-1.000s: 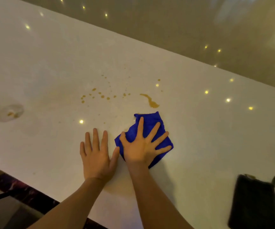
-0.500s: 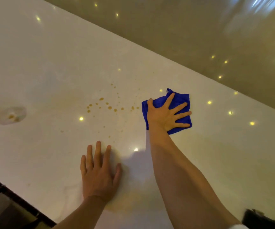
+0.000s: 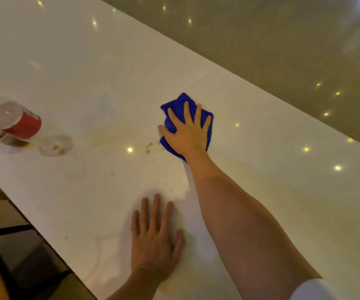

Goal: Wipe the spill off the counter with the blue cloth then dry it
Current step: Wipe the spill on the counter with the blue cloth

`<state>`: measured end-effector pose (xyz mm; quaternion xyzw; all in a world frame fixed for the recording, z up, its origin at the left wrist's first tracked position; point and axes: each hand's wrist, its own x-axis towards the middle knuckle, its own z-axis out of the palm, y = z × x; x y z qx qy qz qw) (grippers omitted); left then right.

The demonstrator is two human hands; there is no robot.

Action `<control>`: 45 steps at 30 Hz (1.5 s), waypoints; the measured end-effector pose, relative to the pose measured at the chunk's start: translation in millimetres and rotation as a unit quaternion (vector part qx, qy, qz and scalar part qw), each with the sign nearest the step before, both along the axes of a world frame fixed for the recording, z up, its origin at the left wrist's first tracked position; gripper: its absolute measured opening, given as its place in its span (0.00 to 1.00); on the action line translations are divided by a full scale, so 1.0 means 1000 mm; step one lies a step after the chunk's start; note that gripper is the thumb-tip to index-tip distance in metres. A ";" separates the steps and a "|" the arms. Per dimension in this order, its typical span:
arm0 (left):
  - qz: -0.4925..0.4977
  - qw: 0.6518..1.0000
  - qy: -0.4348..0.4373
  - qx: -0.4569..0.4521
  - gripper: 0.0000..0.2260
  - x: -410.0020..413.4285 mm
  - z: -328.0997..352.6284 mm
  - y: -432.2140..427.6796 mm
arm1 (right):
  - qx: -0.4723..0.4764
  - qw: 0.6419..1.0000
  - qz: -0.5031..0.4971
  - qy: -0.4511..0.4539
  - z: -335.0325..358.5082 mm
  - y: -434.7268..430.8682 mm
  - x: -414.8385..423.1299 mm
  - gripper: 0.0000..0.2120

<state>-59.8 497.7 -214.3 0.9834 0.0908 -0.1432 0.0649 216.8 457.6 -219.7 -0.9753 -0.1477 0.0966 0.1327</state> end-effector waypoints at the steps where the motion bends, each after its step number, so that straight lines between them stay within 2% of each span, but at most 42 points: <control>1: 0.001 1.000 -0.001 0.000 0.32 0.000 0.000 0.000 | 0.004 0.999 0.045 -0.005 0.000 0.012 -0.004 0.34; 7: 0.011 1.000 -0.008 0.006 0.32 -0.004 0.000 0.001 | -0.008 0.954 0.301 -0.011 -0.002 0.048 -0.044 0.26; 12: 0.014 1.000 -0.003 -0.003 0.32 -0.006 -0.003 0.005 | -0.007 0.884 0.467 -0.021 0.004 0.025 -0.065 0.23; 14: 0.017 1.000 -0.001 -0.009 0.32 -0.004 -0.002 0.007 | 0.001 0.864 0.501 -0.040 0.002 -0.001 -0.073 0.23; 17: 0.009 1.000 -0.005 -0.005 0.33 -0.005 -0.001 0.005 | 0.016 0.872 0.487 -0.046 -0.001 -0.048 -0.080 0.24; 20: 0.002 0.999 -0.025 -0.020 0.31 -0.007 -0.002 0.006 | 0.013 0.898 0.434 -0.067 -0.004 -0.097 -0.074 0.26; 22: 0.001 0.999 -0.041 -0.028 0.31 -0.007 -0.003 0.007 | 0.003 0.927 0.366 -0.084 -0.006 -0.131 -0.068 0.26; 25: -0.002 0.998 -0.053 -0.034 0.31 -0.007 -0.004 0.007 | -0.017 0.976 0.202 -0.077 -0.005 -0.165 -0.065 0.28; 28: -0.004 0.998 -0.057 -0.029 0.31 -0.008 -0.007 0.007 | -0.053 0.997 0.019 -0.051 -0.005 -0.171 -0.063 0.29; 30: 0.000 0.998 -0.060 -0.029 0.31 -0.008 -0.008 0.006 | -0.062 0.988 -0.141 -0.030 -0.006 -0.161 -0.063 0.30; 32: 0.007 0.996 -0.080 -0.038 0.30 -0.007 -0.009 0.005 | -0.045 0.956 -0.289 -0.006 -0.002 -0.138 -0.063 0.31; 34: -0.005 0.993 -0.105 -0.060 0.28 -0.010 -0.005 0.008 | -0.025 0.934 -0.357 0.019 0.000 -0.102 -0.068 0.31; 35: -0.011 0.988 -0.124 -0.088 0.27 -0.007 -0.003 0.007 | -0.023 0.934 -0.355 0.026 0.001 -0.083 -0.071 0.31; 37: 0.026 0.960 -0.189 -0.204 0.25 -0.014 0.002 0.013 | -0.028 0.958 -0.284 0.032 0.002 -0.034 -0.095 0.30; 39: 0.122 0.890 -0.239 -0.368 0.23 -0.018 0.012 0.022 | -0.019 0.989 -0.147 0.023 0.001 0.013 -0.126 0.29; 40: 0.173 0.851 -0.266 -0.419 0.22 -0.021 0.017 0.033 | -0.013 0.998 -0.066 0.009 0.000 0.039 -0.140 0.28; 41: 0.210 0.827 -0.292 -0.432 0.21 -0.023 0.019 0.047 | -0.013 1.000 0.015 -0.003 0.001 0.059 -0.152 0.27; 42: 0.234 0.819 -0.316 -0.418 0.20 -0.025 0.018 0.064 | -0.013 0.995 0.099 -0.010 0.002 0.074 -0.162 0.26; 45: 0.268 0.844 -0.352 -0.304 0.19 -0.042 0.020 0.117 | -0.015 0.952 0.306 -0.006 0.005 0.100 -0.199 0.24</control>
